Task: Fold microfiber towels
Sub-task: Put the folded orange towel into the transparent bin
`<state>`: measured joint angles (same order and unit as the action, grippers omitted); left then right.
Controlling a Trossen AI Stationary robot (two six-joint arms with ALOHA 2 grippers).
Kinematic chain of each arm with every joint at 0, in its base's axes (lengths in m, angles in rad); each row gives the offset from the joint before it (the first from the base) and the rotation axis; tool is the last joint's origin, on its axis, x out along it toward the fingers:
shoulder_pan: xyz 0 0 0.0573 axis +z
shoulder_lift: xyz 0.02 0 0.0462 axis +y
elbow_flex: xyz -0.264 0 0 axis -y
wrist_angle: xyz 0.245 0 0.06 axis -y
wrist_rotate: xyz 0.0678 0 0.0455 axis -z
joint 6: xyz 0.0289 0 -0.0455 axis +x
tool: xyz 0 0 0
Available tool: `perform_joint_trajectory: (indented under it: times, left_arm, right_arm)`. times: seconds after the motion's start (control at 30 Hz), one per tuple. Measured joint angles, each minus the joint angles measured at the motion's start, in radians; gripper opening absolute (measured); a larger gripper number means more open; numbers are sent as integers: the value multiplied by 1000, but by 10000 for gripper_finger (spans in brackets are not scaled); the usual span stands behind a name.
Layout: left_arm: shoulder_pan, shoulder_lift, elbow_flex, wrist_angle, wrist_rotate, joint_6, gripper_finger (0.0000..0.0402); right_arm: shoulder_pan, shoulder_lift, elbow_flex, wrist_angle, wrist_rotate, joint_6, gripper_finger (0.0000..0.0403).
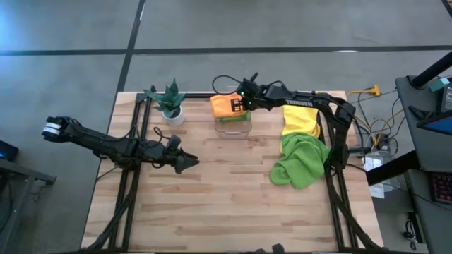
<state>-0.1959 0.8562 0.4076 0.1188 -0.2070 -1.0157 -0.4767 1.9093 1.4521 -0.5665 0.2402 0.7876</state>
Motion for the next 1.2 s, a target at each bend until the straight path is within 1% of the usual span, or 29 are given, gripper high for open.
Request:
perform_joint_trajectory:
  times: [0.17, 0.27, 0.37, 0.57, 0.67, 0.77, 0.83, 0.87, 0.9, 1.0, 1.03, 1.07, 1.2]
  left_arm:
    - [0, 0, 0, -2, 0, 0, 191]
    - [0, 0, 0, -2, 0, 0, 191]
    - [0, 0, 0, -2, 0, 0, 191]
    - [0, 0, 0, -1, -1, 0, 191]
    - [0, 0, 0, -1, -1, 1, 191]
    - [0, 0, 0, -1, -1, 1, 191]
    - [0, 0, 0, 0, -1, 1, 191]
    - [0, 0, 0, 0, -1, 1, 191]
    - [0, 0, 0, 0, -1, 1, 191]
    - [0, 0, 0, 0, -1, 1, 191]
    - [0, 0, 0, 0, -1, 2, 191]
    - [0, 0, 0, -1, -1, 2, 191]
    - [0, 5, 0, -3, 1, 1, 191]
  right_arm:
    - [-2, 19, -1, -47, 3, -15, 13]
    - [-2, 21, -1, -62, 22, -14, 23]
    - [-3, 21, -1, -63, 30, -15, 48]
    - [-4, 12, 0, -67, 68, -15, 114]
    - [-4, -3, 12, -66, 83, -33, 140]
    - [-4, -25, 39, -58, 122, -103, 156]
    - [-3, -38, 58, -26, 117, -221, 162]
    - [-4, -43, 64, 3, 78, -315, 163]
    - [-7, -46, 65, 40, -2, -425, 163]
    - [-14, -44, 65, 115, -353, -710, 160]
    - [-13, -40, 65, 124, -424, -799, 158]
    - [-10, -38, 65, 127, -447, -872, 156]
    - [-13, -20, 65, 133, -422, -1052, 154]
